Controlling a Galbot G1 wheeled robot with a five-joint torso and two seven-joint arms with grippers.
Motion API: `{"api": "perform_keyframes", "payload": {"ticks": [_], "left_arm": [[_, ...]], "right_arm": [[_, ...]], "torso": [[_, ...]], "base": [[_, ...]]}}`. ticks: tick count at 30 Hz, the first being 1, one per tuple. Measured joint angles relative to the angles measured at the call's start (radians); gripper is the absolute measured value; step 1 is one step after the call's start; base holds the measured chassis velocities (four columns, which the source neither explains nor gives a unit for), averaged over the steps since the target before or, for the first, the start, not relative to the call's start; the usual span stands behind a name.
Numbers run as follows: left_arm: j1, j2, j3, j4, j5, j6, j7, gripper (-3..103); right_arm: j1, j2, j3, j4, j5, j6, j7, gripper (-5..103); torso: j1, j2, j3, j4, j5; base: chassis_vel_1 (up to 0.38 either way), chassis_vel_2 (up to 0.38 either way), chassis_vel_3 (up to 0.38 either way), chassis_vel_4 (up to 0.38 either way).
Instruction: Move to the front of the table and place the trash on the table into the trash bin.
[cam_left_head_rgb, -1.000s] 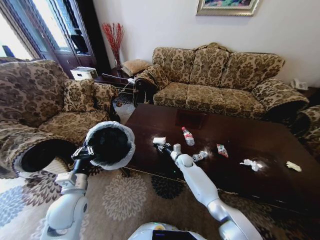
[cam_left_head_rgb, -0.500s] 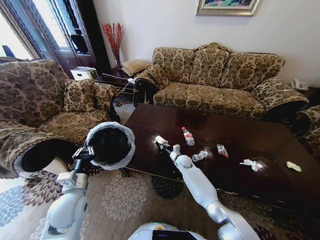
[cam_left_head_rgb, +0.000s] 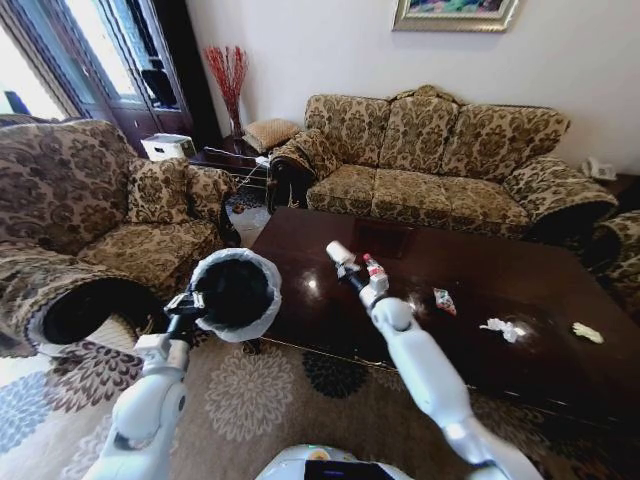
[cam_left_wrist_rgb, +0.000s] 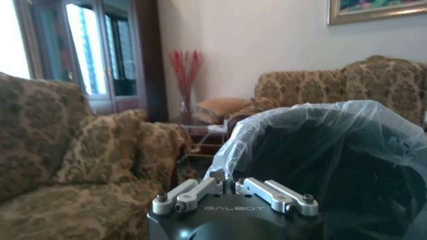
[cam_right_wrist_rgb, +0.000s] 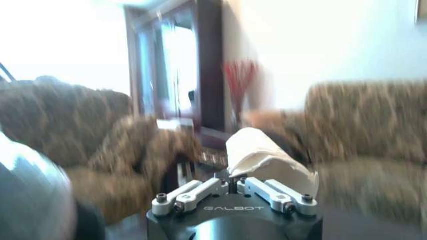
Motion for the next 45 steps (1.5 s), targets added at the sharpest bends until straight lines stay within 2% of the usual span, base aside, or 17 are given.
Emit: {"api": "perform_keyframes", "payload": {"ticks": [3, 4, 6, 7, 9, 10, 14, 20, 25, 26, 34, 35, 38, 39, 41, 44, 45], "left_arm": [[-0.081, 0.102, 0.037, 0.026, -0.128, 0.079, -0.022, 3], [-0.081, 0.102, 0.037, 0.026, -0.128, 0.079, -0.022, 3], [-0.125, 0.176, 0.062, 0.032, -0.216, 0.127, -0.037, 3], [-0.125, 0.176, 0.062, 0.032, -0.216, 0.127, -0.037, 3], [-0.17, 0.259, 0.094, 0.054, -0.299, 0.167, -0.04, 3], [-0.17, 0.259, 0.094, 0.054, -0.299, 0.167, -0.04, 3], [-0.258, 0.34, 0.145, 0.113, -0.386, 0.208, -0.048, 3], [-0.317, 0.373, 0.179, 0.141, -0.431, 0.224, -0.05, 3], [-0.347, 0.381, 0.191, 0.149, -0.437, 0.224, -0.053, 3], [-0.347, 0.381, 0.191, 0.149, -0.437, 0.224, -0.053, 3], [-0.334, 0.369, 0.174, 0.153, -0.429, 0.218, -0.052, 3], [-0.334, 0.369, 0.174, 0.153, -0.429, 0.218, -0.052, 3], [-0.316, 0.364, 0.146, 0.146, -0.422, 0.213, -0.05, 3], [-0.316, 0.364, 0.146, 0.146, -0.422, 0.213, -0.05, 3], [-0.294, 0.36, 0.125, 0.139, -0.409, 0.194, -0.047, 3], [-0.279, 0.353, 0.109, 0.134, -0.398, 0.184, -0.04, 3], [-0.269, 0.346, 0.101, 0.128, -0.395, 0.181, -0.037, 3]], "right_arm": [[0.054, -0.075, -0.053, 0.208, 0.176, -0.088, 0.059, 0], [0.054, -0.075, -0.053, 0.208, 0.176, -0.088, 0.059, 0], [0.123, -0.105, -0.143, 0.286, 0.291, -0.114, 0.118, 0], [0.123, -0.105, -0.143, 0.286, 0.291, -0.114, 0.118, 0], [0.211, -0.102, -0.246, 0.319, 0.368, -0.131, 0.159, 0], [0.211, -0.102, -0.246, 0.319, 0.368, -0.131, 0.159, 0], [0.333, -0.094, -0.395, 0.344, 0.48, -0.195, 0.212, 0], [0.377, -0.113, -0.502, 0.346, 0.488, -0.227, 0.232, -3], [0.369, -0.134, -0.535, 0.341, 0.442, -0.26, 0.246, 17], [0.369, -0.134, -0.536, 0.338, 0.439, -0.259, 0.248, 17], [0.397, -0.096, -0.535, 0.293, 0.394, -0.199, 0.283, 50], [0.397, -0.096, -0.535, 0.293, 0.394, -0.199, 0.283, 50], [0.401, -0.087, -0.488, 0.287, 0.391, -0.181, 0.317, 66], [0.401, -0.087, -0.488, 0.287, 0.391, -0.181, 0.317, 66], [0.38, -0.099, -0.421, 0.281, 0.387, -0.178, 0.321, 77], [0.348, -0.12, -0.366, 0.281, 0.385, -0.178, 0.321, 82], [0.318, -0.138, -0.323, 0.281, 0.382, -0.177, 0.321, 88]], "torso": [[0.0, 0.0, 0.0, 0.0, -0.0001], [0.0, 0.0, 0.0, 0.0, -0.0001], [0.0, 0.0, 0.0, -0.0002, -0.0001], [0.0, 0.0, 0.0, -0.0002, -0.0001], [0.0, 0.0, 0.0, 0.0004, 0.0005], [0.0, 0.0, 0.0, 0.0004, 0.0005], [0.0, 0.0, 0.0, 0.0006, -0.0002], [0.0, 0.0, 0.0, 0.0, 0.0], [0.0, 0.0, 0.0, -0.0001, 0.0002], [0.0, 0.0, 0.0, -0.0001, 0.0002], [0.0, 0.0, 0.0, 0.0003, 0.0], [0.0, 0.0, 0.0, 0.0003, 0.0], [0.0, 0.0, 0.0, 0.0003, 0.0], [0.0, 0.0, 0.0, 0.0003, 0.0], [0.0, 0.0, 0.0, 0.0004, 0.0], [0.0, 0.0, 0.0, 0.0003, 0.0002], [0.0, 0.0, 0.0, 0.0002, 0.0003]], "base": [[0.0, 0.0, 0.0, 0.0], [0.0, 0.0, 0.0, 0.0], [0.0, 0.0, 0.0, 0.0], [0.0, 0.0, 0.0, 0.0], [0.0, 0.0, 0.0, 0.0], [0.0, 0.0, 0.0, 0.0], [0.0, 0.0, 0.0, 0.0], [0.0, 0.0, 0.0, 0.0], [0.0, 0.0, 0.0, 0.0], [0.0, 0.0, 0.0, 0.0], [0.0, 0.0, 0.0, 0.0], [0.0, 0.0, 0.0, 0.0], [0.0, 0.0, 0.0, 0.0], [0.0, 0.0, 0.0, 0.0], [0.0, 0.0, 0.0, 0.0], [0.0, 0.0, 0.0, 0.0], [0.0, 0.0, 0.0, 0.0]]}}
